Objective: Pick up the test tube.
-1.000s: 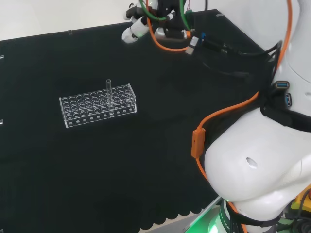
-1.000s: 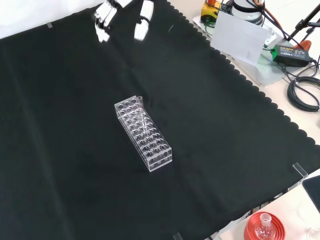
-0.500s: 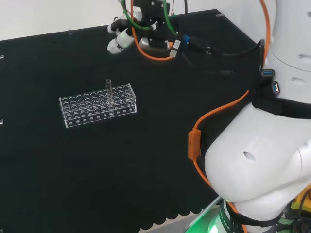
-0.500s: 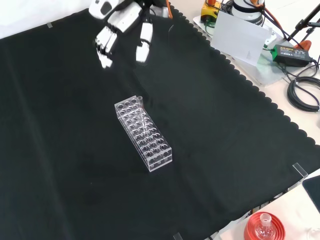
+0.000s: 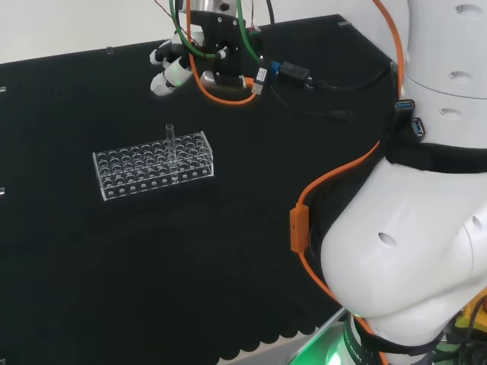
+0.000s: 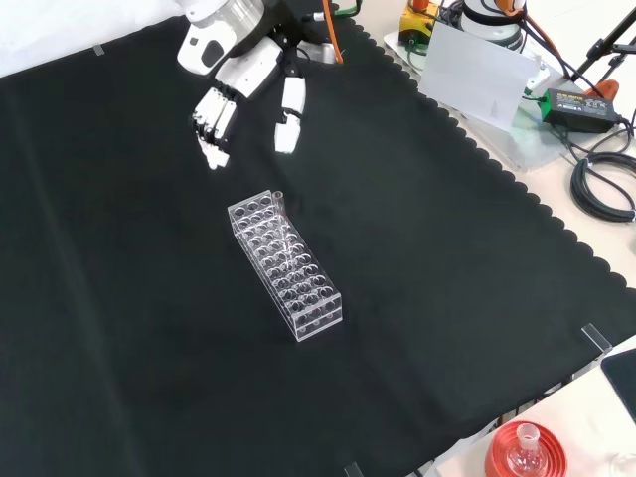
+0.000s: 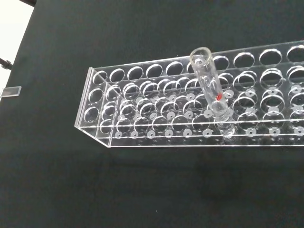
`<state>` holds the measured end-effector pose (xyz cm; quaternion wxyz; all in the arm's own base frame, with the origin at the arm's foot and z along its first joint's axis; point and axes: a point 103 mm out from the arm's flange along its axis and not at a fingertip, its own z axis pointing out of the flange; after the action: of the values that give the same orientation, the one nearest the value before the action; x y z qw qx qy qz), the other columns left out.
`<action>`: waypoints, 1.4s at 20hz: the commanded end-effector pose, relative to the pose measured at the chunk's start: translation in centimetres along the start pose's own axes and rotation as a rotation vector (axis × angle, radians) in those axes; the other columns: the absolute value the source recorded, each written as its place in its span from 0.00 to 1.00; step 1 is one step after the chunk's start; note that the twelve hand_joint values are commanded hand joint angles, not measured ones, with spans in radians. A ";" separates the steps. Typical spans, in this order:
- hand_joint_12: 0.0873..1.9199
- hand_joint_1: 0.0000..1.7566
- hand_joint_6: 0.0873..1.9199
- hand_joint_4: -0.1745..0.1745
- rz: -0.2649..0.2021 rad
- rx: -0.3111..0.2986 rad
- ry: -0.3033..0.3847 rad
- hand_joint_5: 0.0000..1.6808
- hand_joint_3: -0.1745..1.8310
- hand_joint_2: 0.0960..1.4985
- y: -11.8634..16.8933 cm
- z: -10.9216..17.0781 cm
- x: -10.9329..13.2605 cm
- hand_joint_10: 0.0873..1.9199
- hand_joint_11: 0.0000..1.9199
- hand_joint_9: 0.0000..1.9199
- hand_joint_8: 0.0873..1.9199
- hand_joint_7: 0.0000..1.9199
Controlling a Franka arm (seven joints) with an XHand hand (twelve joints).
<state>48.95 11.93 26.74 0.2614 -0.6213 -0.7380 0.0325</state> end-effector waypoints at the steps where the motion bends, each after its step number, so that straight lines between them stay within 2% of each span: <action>1: 0.60 0.46 0.00 0.59 0.002 0.037 0.020 0.18 0.00 0.68 1.1 3.0 -0.5 0.47 0.00 0.03 0.38 0.08; 9: 0.60 0.46 0.00 0.58 0.014 0.076 0.053 0.19 0.00 0.68 0.7 6.0 -1.5 0.47 0.00 0.04 0.38 0.09; 18: 0.61 0.47 0.00 0.57 0.013 0.109 0.086 0.19 0.00 0.68 -0.3 9.2 -1.2 0.47 0.00 0.05 0.39 0.10; 28: 0.63 0.50 0.00 0.54 0.002 0.112 0.074 0.23 0.00 0.67 0.8 10.7 -1.0 0.47 0.00 0.07 0.39 0.13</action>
<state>44.92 13.93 17.18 0.3267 -0.6074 -0.7223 0.0519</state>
